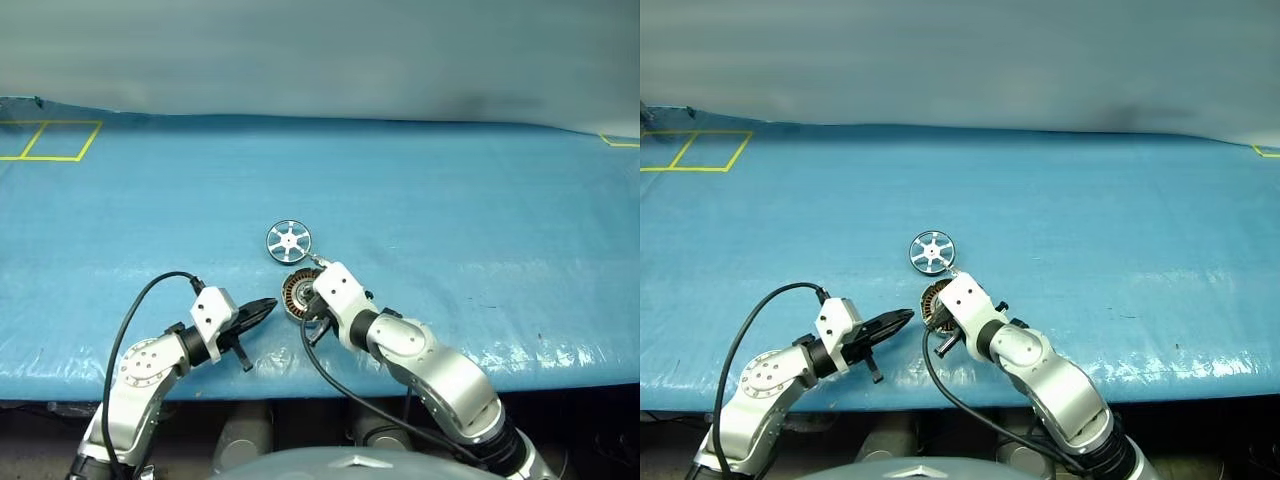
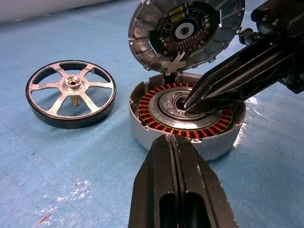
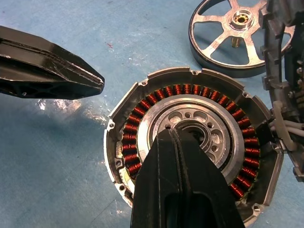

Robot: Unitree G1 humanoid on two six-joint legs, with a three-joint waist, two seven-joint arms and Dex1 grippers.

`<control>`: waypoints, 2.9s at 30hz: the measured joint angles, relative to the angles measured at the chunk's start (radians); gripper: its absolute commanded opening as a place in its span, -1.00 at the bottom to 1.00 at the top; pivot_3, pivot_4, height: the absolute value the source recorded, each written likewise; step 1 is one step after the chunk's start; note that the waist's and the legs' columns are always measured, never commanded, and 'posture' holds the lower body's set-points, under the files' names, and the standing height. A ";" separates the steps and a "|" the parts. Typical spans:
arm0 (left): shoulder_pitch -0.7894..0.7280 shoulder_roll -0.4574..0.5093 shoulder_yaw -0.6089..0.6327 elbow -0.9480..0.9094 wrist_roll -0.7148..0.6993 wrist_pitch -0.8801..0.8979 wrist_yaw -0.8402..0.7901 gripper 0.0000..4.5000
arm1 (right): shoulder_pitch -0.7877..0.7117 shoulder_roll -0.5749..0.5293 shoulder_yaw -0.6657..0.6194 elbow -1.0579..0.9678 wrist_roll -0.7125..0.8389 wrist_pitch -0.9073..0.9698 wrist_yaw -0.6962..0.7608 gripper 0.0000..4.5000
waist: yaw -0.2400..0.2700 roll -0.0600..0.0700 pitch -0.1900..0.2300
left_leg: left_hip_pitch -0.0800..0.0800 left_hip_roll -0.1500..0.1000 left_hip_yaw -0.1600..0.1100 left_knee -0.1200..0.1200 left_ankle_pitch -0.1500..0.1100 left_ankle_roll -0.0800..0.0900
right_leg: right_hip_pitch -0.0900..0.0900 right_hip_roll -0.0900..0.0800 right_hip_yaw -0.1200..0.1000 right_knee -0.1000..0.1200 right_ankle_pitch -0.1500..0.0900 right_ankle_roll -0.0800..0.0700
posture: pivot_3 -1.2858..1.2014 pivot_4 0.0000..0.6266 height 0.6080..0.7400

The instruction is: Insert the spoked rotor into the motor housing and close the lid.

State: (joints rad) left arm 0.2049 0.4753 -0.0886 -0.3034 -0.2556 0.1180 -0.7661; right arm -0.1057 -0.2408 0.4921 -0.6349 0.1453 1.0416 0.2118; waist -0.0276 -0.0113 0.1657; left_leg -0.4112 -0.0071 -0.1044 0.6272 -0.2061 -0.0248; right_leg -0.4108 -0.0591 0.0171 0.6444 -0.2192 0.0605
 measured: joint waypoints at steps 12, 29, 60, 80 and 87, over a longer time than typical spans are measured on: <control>-0.005 0.000 -0.001 0.016 0.000 0.002 -0.010 -1.00 | 0.039 0.067 -0.062 -0.010 0.025 0.012 -0.016 -0.99 | 0.000 0.000 0.000 | 0.000 0.000 0.000 0.000 0.000 0.000 | 0.000 0.000 0.000 0.000 0.000 0.000 | 0.03 -0.52 1.00; -0.002 0.001 -0.001 0.017 0.000 0.010 -0.021 -1.00 | 0.072 0.122 -0.116 -0.007 0.094 -0.008 -0.019 -0.99 | -0.003 0.000 0.000 | 0.000 0.000 0.000 0.000 0.000 0.000 | 0.000 0.000 0.000 0.000 0.000 0.000 | 0.03 -0.52 1.00; 0.003 0.001 -0.001 0.018 0.000 0.011 -0.021 -1.00 | 0.082 0.136 -0.140 0.032 0.113 -0.039 -0.039 -0.99 | -0.006 0.000 0.000 | 0.000 0.000 0.000 0.000 0.000 0.000 | 0.000 0.000 0.000 0.000 0.000 0.000 | 0.03 -0.52 1.00; 0.008 0.005 0.000 0.018 -0.001 0.013 -0.022 -1.00 | 0.064 0.152 -0.123 0.089 0.105 -0.079 -0.039 -0.99 | -0.008 0.001 0.000 | 0.000 0.000 0.000 0.000 0.000 0.000 | 0.000 0.000 0.000 0.000 0.000 0.000 | 0.03 -0.52 1.00; 0.000 0.021 0.007 0.018 -0.022 0.031 -0.030 -1.00 | 0.160 0.095 -0.179 -0.019 0.229 -0.154 0.100 -0.99 | -0.008 0.001 0.000 | 0.000 0.000 0.000 0.000 0.000 0.000 | 0.000 0.000 0.000 0.000 0.000 0.000 | 0.03 -0.52 1.00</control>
State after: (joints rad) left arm 0.2047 0.4963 -0.0815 -0.2856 -0.2772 0.1494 -0.7957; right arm 0.0540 -0.1461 0.3133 -0.6540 0.3739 0.8875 0.3121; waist -0.0357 -0.0107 0.1659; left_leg -0.4111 -0.0068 -0.1046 0.6268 -0.2061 -0.0247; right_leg -0.4109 -0.0590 0.0172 0.6445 -0.2193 0.0605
